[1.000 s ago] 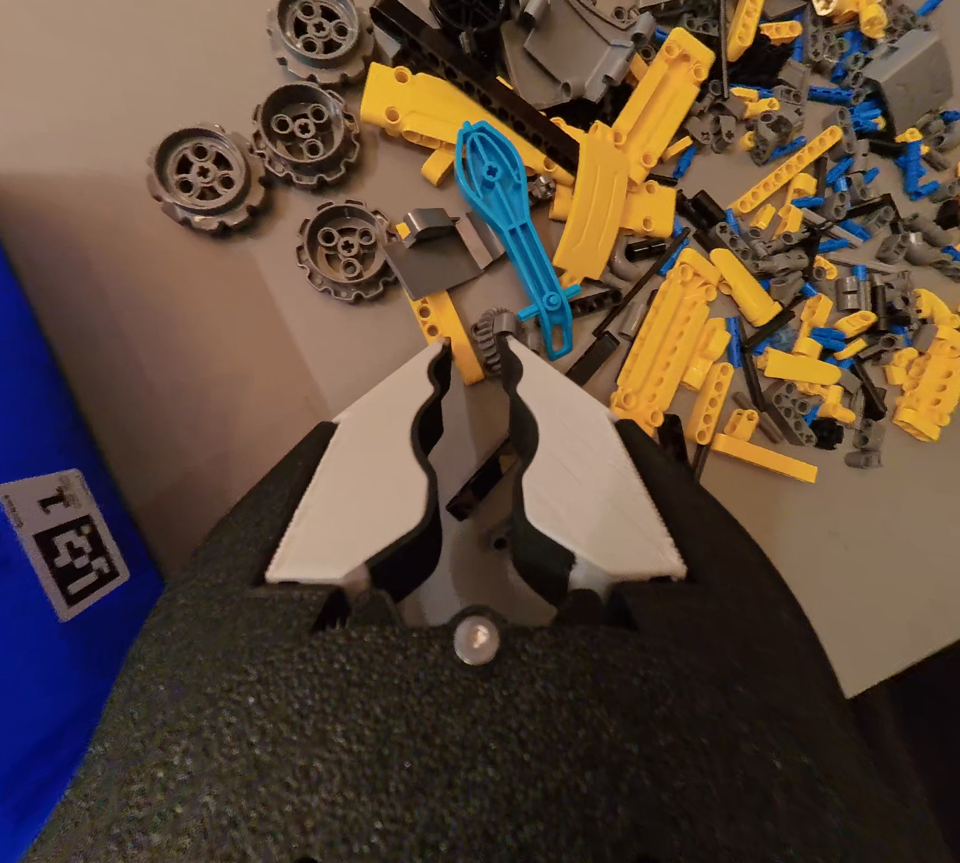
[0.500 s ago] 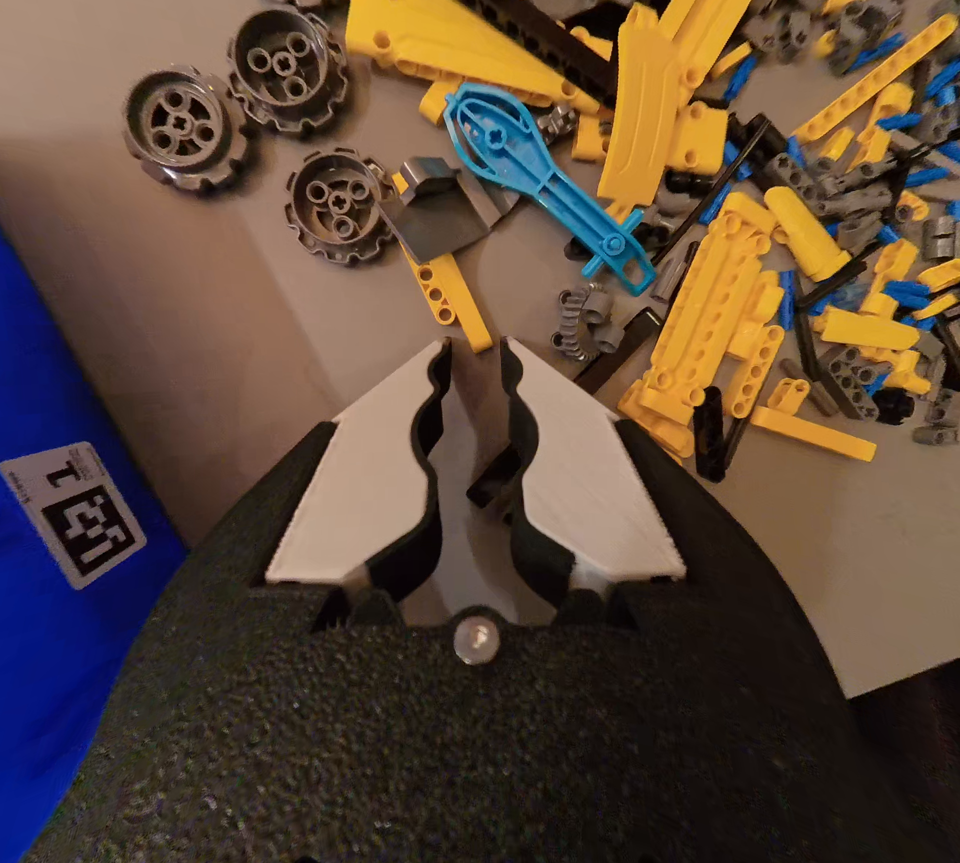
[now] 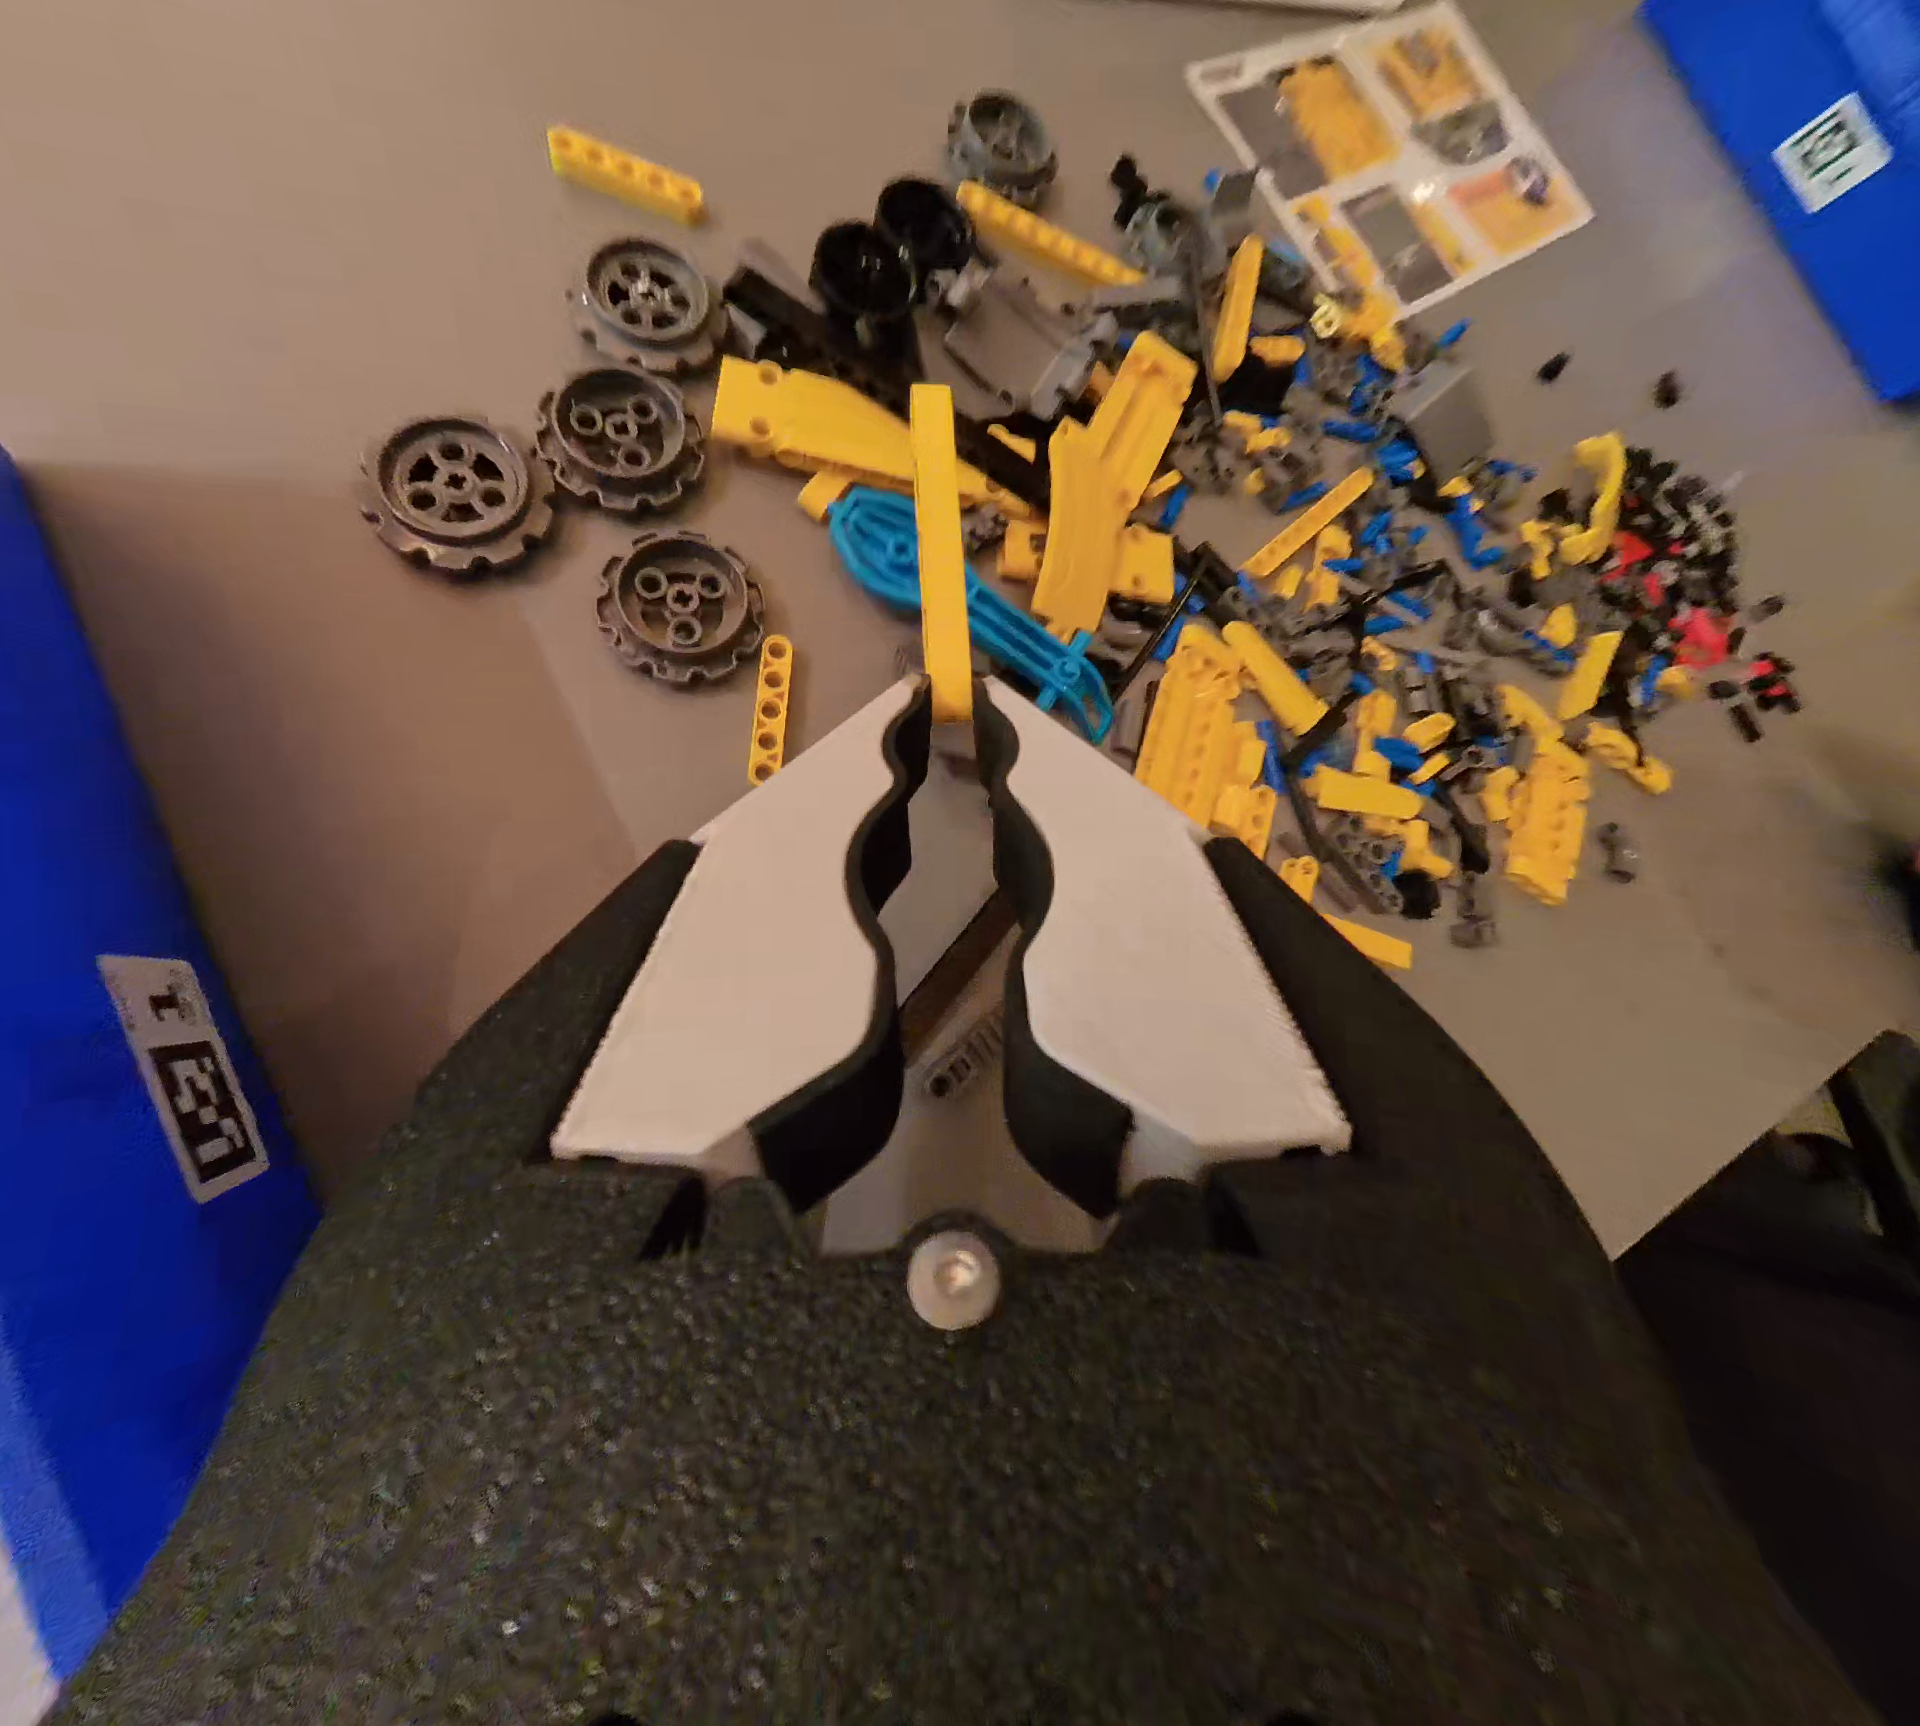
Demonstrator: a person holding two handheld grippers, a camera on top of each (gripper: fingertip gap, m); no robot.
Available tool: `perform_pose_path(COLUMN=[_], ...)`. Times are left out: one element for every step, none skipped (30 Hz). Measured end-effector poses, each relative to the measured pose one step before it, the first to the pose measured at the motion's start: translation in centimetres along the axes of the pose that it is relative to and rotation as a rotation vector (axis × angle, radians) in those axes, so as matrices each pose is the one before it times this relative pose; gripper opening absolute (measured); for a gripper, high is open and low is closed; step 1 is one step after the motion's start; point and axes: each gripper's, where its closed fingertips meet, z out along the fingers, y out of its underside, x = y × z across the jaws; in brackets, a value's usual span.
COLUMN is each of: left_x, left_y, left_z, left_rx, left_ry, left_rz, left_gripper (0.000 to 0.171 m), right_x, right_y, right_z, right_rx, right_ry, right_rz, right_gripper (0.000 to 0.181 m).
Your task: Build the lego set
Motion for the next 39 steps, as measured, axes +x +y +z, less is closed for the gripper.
perform_pose_path(left_x=[0.223,0.403,0.634,0.848,0.995,1.132,1.08,0.96,0.843,0.719,0.674,0.655,0.584,0.573,0.538,0.442,0.387,0.367,0.42,0.452,0.448,0.388,0.294,0.19,0.168,0.185,0.191,0.17,0.116,0.081,0.057,0.023,0.025,0.049,0.048,0.025,0.041,0.039,-0.027], left_y=[-0.518,-0.567,-0.599,-0.58,-0.546,-0.467,-0.358,-0.253,-0.099,-0.011,-0.018,-0.051,-0.007,-0.007,0.0,0.016,0.031,0.01,-0.014,-0.025,-0.053,-0.041,-0.042,0.002,-0.003,-0.017,0.0,-0.014,-0.007,0.022,0.041,0.016,0.003,-0.008,0.001,0.022,0.032,0.023,0.033], left_z=[-0.555,-0.573,-0.537,-0.472,-0.37,-0.261,-0.147,-0.034,0.058,0.125,0.15,0.171,0.18,0.17,0.176,0.159,0.151,0.129,0.11,0.087,0.076,0.053,0.047,0.041,0.035,0.038,0.026,0.029,0.021,0.031,0.036,0.037,0.029,0.021,0.015,0.005,0.014,0.012,0.001], left_rx=[0.03227,0.03319,0.03479,0.03375,0.03123,0.0271,0.02092,0.01503,0.00651,0.00133,0.0027,0.00361,0.00119,0.00125,0.0002,-0.00154,-0.00207,-0.0011,0.00042,0.00141,0.00281,0.003,0.00208,-0.00064,-0.00014,0.00045,-0.00028,0.00013,0.00049,-0.00172,-0.00175,-0.00063,-0.00003,0.0003,0.00004,-0.00143,-0.00184,-0.00145,-0.00159], left_ry=[0.014,0.0236,0.0361,0.0473,0.0565,0.0653,0.0649,0.0584,0.0519,0.0451,0.0425,0.0403,0.0347,0.0319,0.0269,0.0198,0.0157,0.015,0.0181,0.0222,0.0222,0.0188,0.0128,0.0061,0.0051,0.0066,0.0069,0.0056,0.003,0.0022,0.0025,0.0019,0.0022,0.0034,0.0019,0.0007,0.0018,0.003,0.0008], left_rz=[-0.0029,-0.0042,-0.0021,-0.0024,-0.0029,-0.0045,-0.0089,-0.0086,-0.0067,-0.0087,-0.0077,-0.0063,-0.0056,-0.0016,0.0006,0.0024,0.0026,0.0016,0.001,-0.0005,-0.0021,-0.0009,0.0002,0.0006,0.0018,0.0013,0.0024,0.0036,0.0035,0.0021,0.0003,-0.0002,-0.0009,-0.0007,-0.0002,0.0006,0.0013,0.0009,-0.0018], left_gripper=[0.007,0.007,0.006,0.006,0.007,0.006,0.006,0.006,0.006,0.006,0.007,0.006,0.007,0.007,0.006,0.006,0.007,0.006,0.006,0.007,0.007,0.007,0.007,0.007,0.007,0.007,0.007,0.007,0.007,0.007,0.007,0.007,0.007,0.007,0.007,0.007,0.007,0.007,0.007], right_x=[-0.007,-0.003,-0.007,0.007,-0.002,-0.012,-0.006,-0.008,-0.016,-0.002,-0.013,-0.008,-0.009,-0.003,-0.005,0.003,-0.003,0.001,-0.007,-0.011,-0.008,-0.017,-0.013,-0.018,-0.013,-0.018,-0.007,-0.01,-0.011,0.003,-0.005,0.002,0.005,0.011,0.004,0.004,0.017,0.003,0.003], right_y=[-0.003,-0.006,-0.014,-0.007,0.007,0.023,0.009,-0.003,-0.019,-0.034,-0.019,-0.013,-0.013,-0.019,-0.009,-0.016,-0.021,-0.033,-0.017,-0.01,-0.004,0.0,0.0,-0.001,0.0,0.001,0.001,0.002,0.005,0.007,0.009,0.004,-0.007,-0.024,-0.015,-0.017,-0.022,-0.008,-0.01], right_z=[0.003,-0.013,0.0,-0.005,0.006,0.013,0.005,-0.007,-0.015,-0.015,-0.017,-0.02,-0.011,-0.006,-0.015,-0.011,-0.027,-0.017,-0.018,-0.013,-0.007,0.002,0.002,0.003,0.002,-0.007,0.002,0.01,-0.001,0.006,0.005,0.006,-0.007,-0.013,-0.021,-0.011,-0.015,-0.016,-0.005], right_rx=[0.0001,0.0006,0.0009,0.0005,-0.0006,-0.0011,-0.0007,0.0002,0.0015,0.0019,0.0015,0.0011,0.001,0.0007,0.0008,0.0014,0.0018,0.0019,0.0014,0.0008,0.0003,-0.0001,-0.0001,-0.0001,-0.0002,-0.0002,-0.0002,-0.0004,-0.0005,-0.0006,-0.0007,-0.0003,0.0006,0.0012,0.0014,0.0014,0.0012,0.0008,0.0009], right_ry=[0.0004,0.0006,0.0009,0.0009,-0.0002,-0.0008,-0.0005,-0.0001,0.0005,0.0007,0.0002,0.0,0.0,-0.0001,-0.0007,-0.0002,0.0001,0.0,0.0002,-0.0001,-0.0002,-0.0003,-0.0002,0.0001,0.0003,0.0006,0.0006,0.0005,0.0001,0.0,-0.0004,-0.0004,-0.0001,0.0004,0.0,0.0,0.0002,-0.0001,-0.0003], right_rz=[-0.0009,-0.0015,-0.0015,-0.0009,0.0001,0.0004,0.0001,-0.0007,-0.0015,-0.0016,-0.0012,-0.0009,-0.0005,0.0001,0.0004,0.0002,-0.0001,-0.0005,-0.0005,-0.0005,-0.0008,-0.0011,-0.0013,-0.0015,-0.0018,-0.002,-0.0019,-0.0015,-0.001,-0.0004,0.0002,0.0005,0.0003,0.0003,0.0004,0.0004,0.0005,0.0004,0.0002], right_gripper=[0.001,0.001,0.001,0.001,0.001,0.001,0.001,0.001,0.001,0.001,0.001,0.001,0.001,0.0,0.001,0.0,0.0,0.0,0.0,0.0,0.001,0.001,0.001,0.001,0.001,0.001,0.001,0.001,0.001,0.001,0.001,0.001,0.001,0.001,0.001,0.0,0.0,0.0,0.001])
